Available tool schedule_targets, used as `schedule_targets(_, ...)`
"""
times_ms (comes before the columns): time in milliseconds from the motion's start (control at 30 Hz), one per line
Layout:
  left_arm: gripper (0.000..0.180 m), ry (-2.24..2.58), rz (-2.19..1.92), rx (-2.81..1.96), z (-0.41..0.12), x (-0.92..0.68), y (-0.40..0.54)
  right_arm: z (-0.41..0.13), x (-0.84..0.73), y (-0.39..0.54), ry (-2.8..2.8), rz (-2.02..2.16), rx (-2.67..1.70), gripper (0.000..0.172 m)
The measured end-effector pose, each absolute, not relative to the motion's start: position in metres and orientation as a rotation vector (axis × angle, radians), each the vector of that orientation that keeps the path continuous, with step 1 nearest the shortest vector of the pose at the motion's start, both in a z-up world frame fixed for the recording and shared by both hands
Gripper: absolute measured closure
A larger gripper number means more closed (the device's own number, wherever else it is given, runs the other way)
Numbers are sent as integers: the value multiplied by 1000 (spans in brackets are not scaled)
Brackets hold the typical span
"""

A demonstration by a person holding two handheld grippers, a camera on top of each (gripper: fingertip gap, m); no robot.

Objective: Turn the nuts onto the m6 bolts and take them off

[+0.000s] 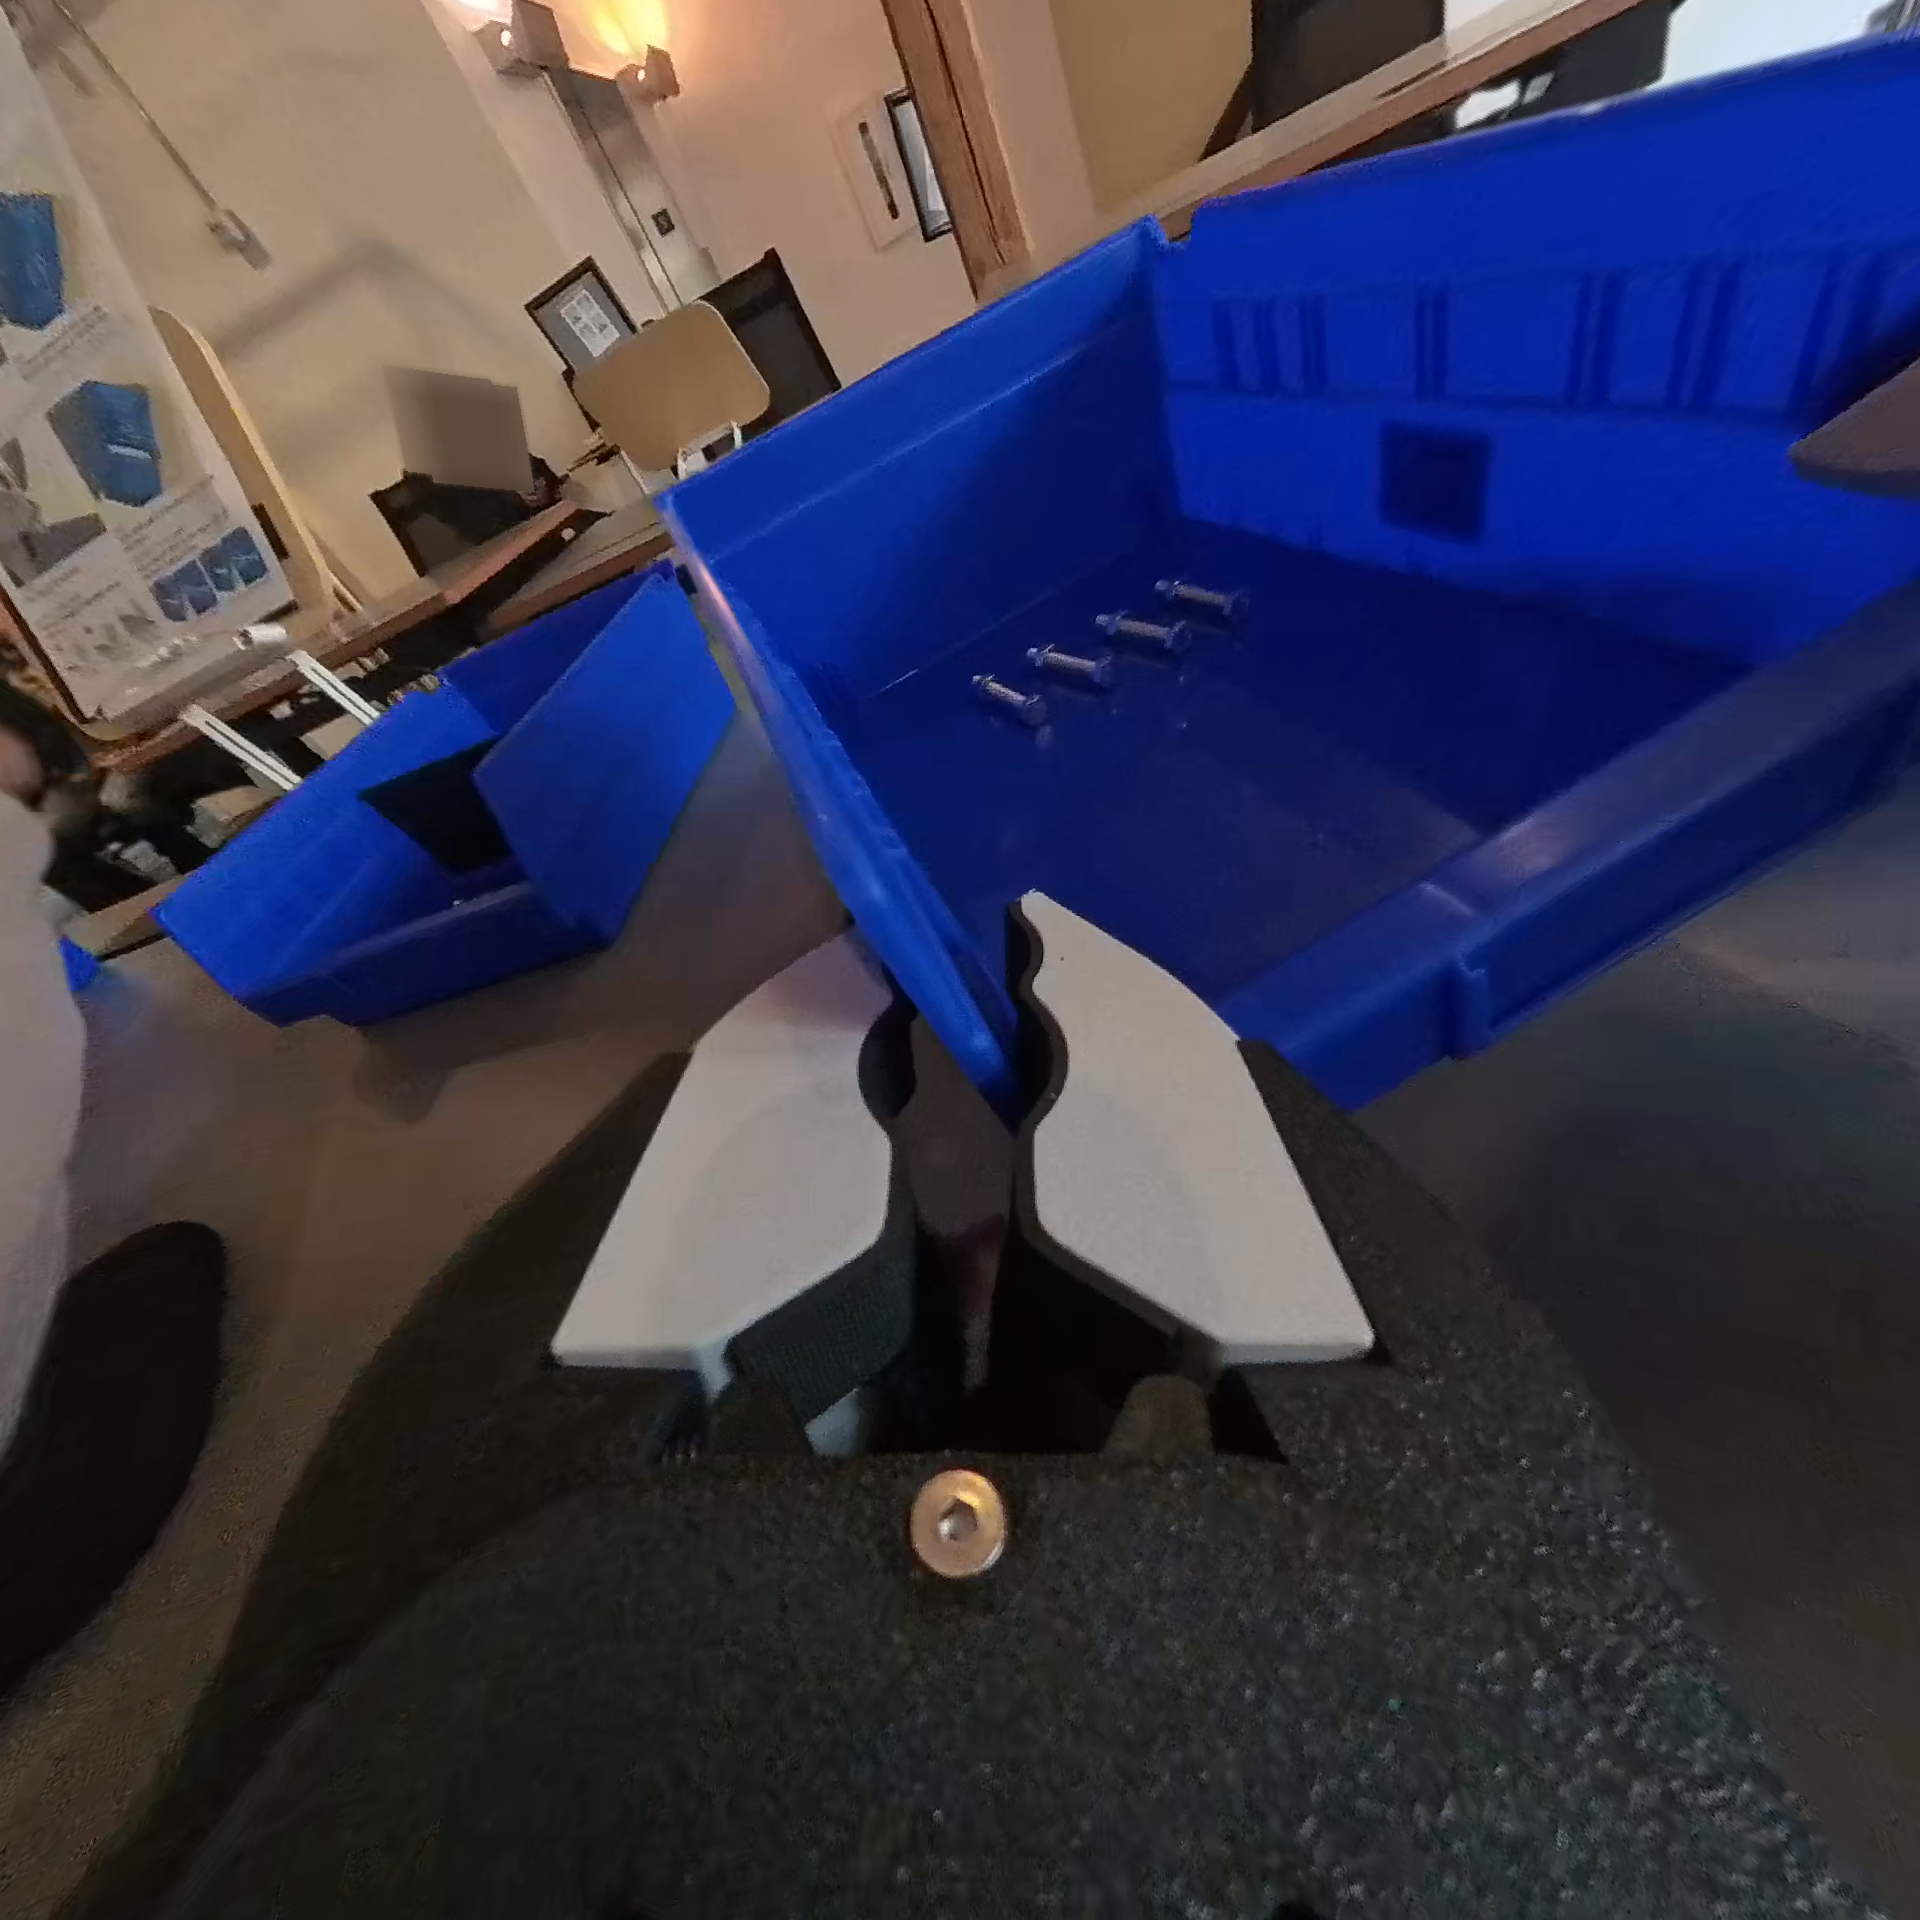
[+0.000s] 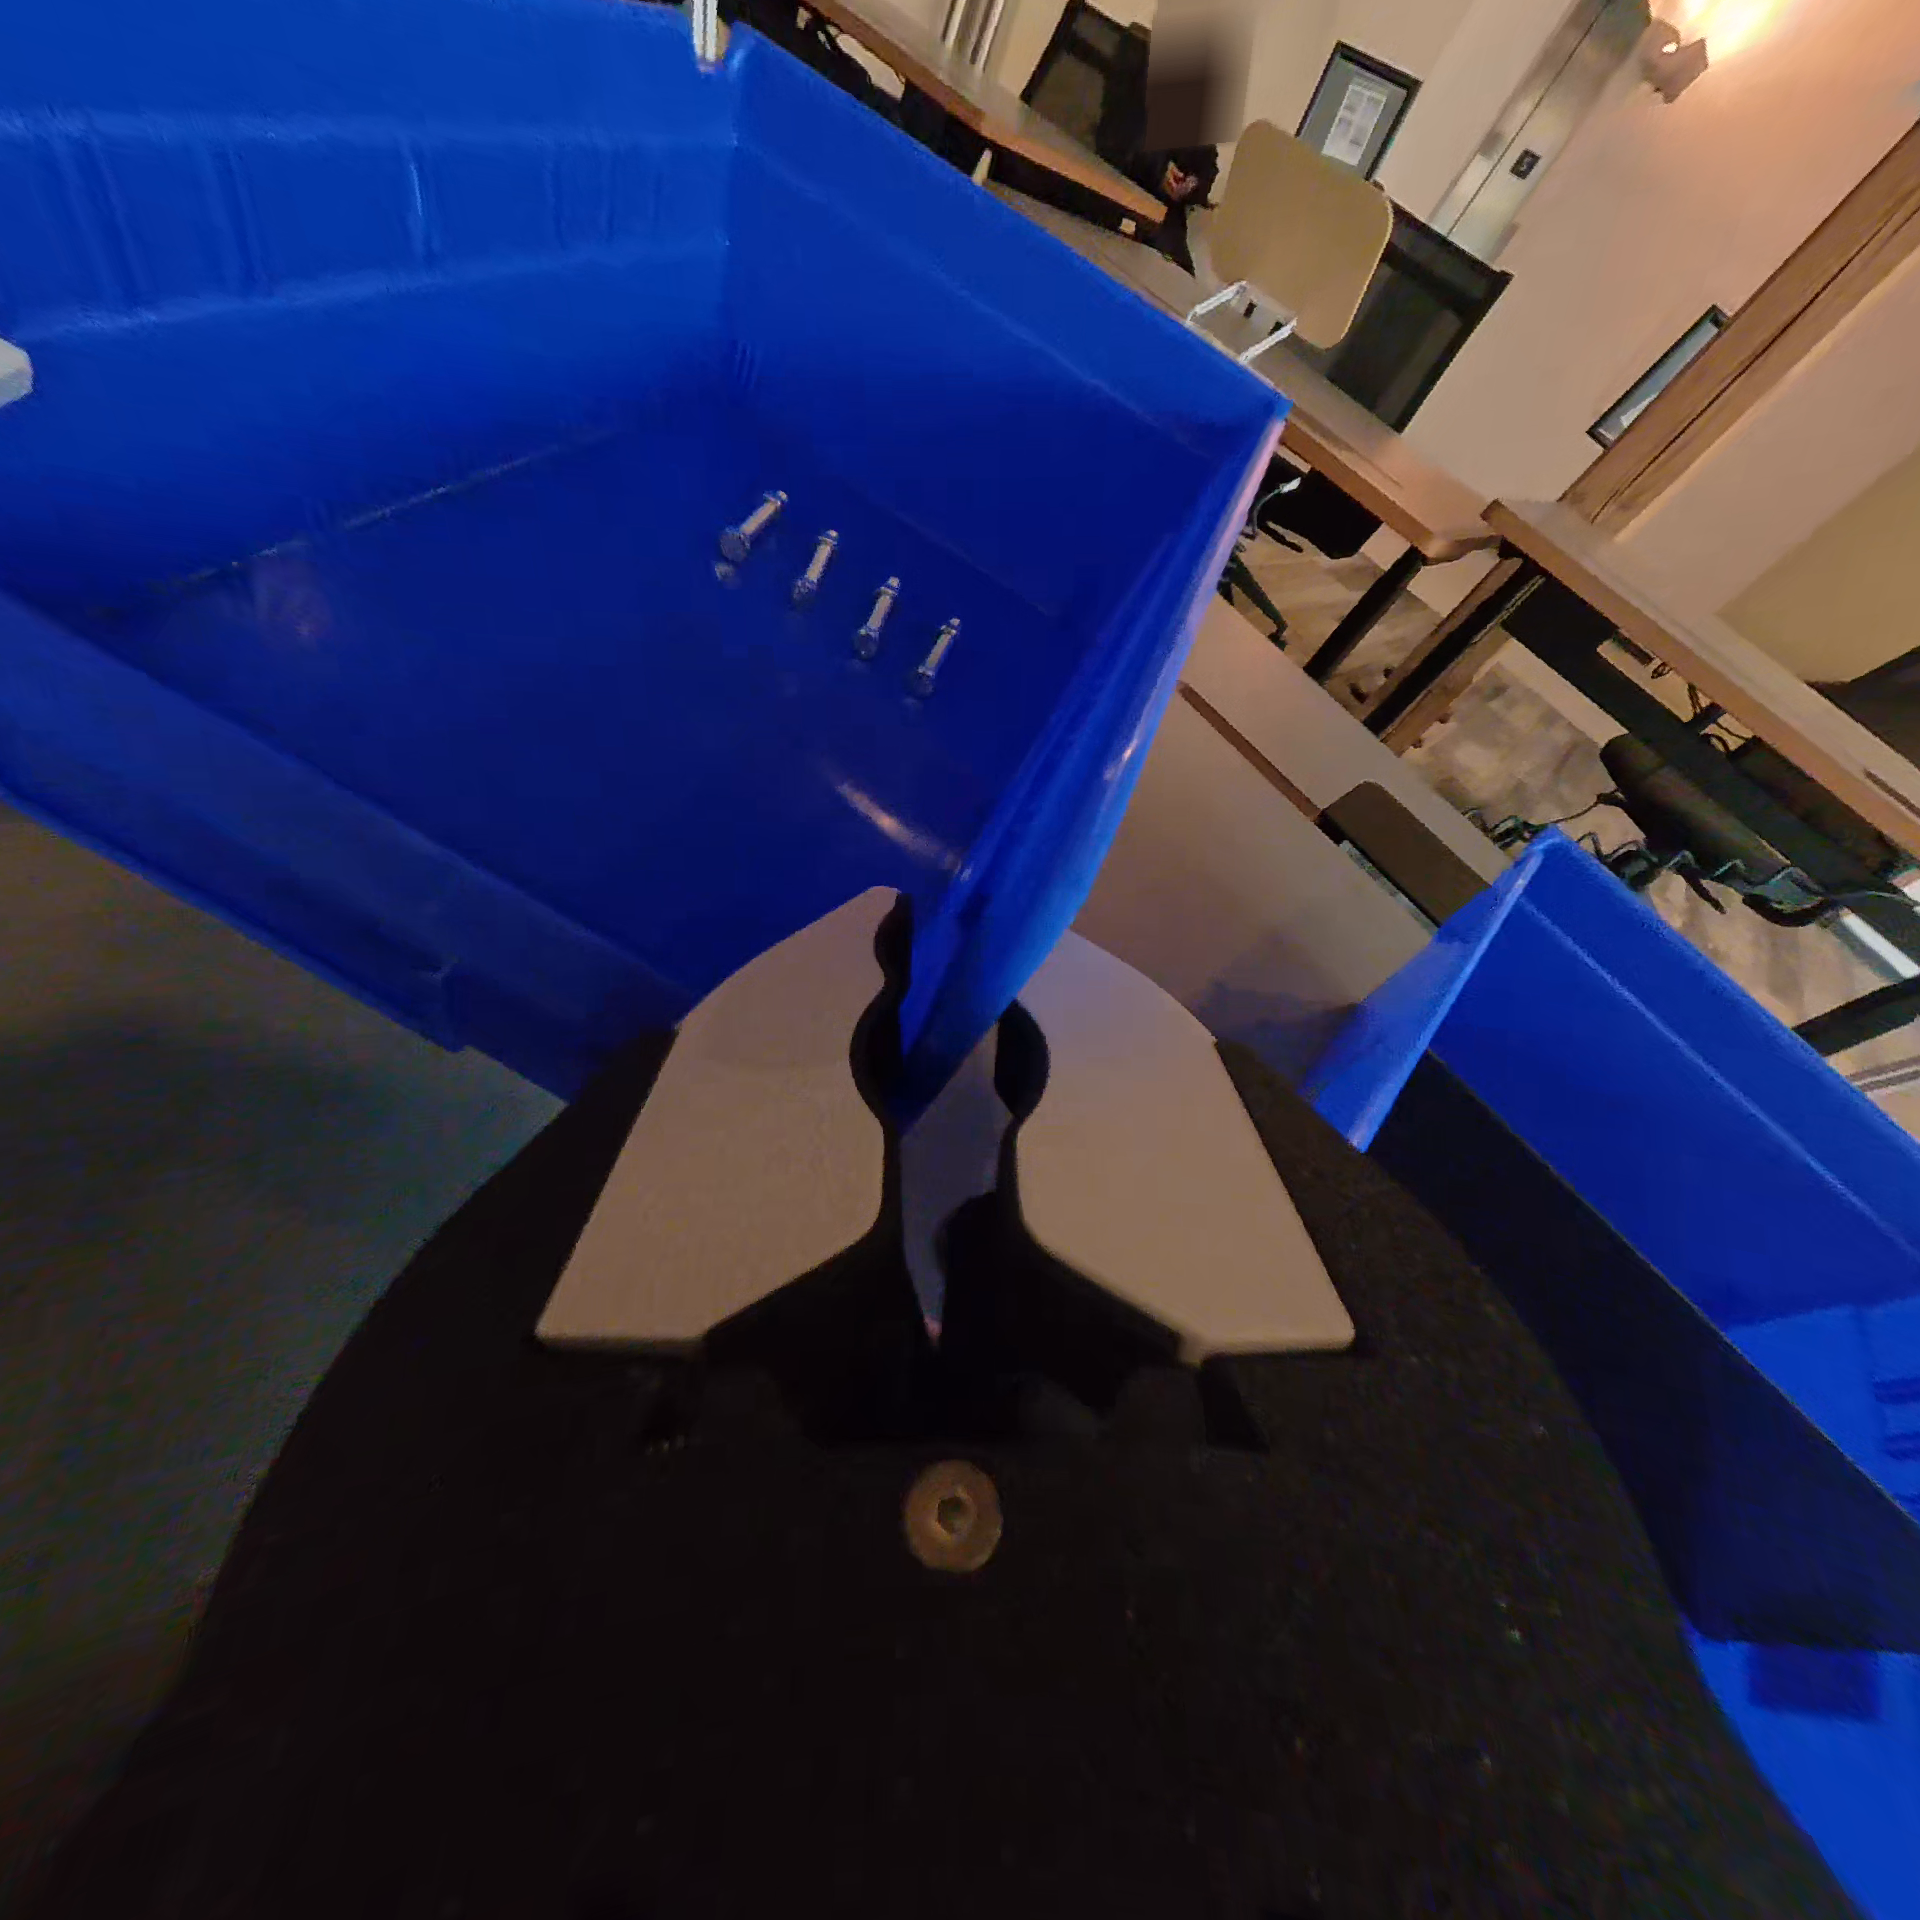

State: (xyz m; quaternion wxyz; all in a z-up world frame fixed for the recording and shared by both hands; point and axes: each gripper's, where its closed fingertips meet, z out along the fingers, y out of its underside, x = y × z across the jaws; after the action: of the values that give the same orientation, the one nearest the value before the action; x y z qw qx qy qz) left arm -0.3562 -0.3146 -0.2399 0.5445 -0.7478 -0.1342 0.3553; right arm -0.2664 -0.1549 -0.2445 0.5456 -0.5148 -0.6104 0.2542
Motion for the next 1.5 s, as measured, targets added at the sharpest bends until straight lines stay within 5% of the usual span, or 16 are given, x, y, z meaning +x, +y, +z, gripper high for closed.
schedule_targets(1500,167,-259,761,-1832,-273,-367,-297,-278,-261,-148,-1514,471,-1312,157)
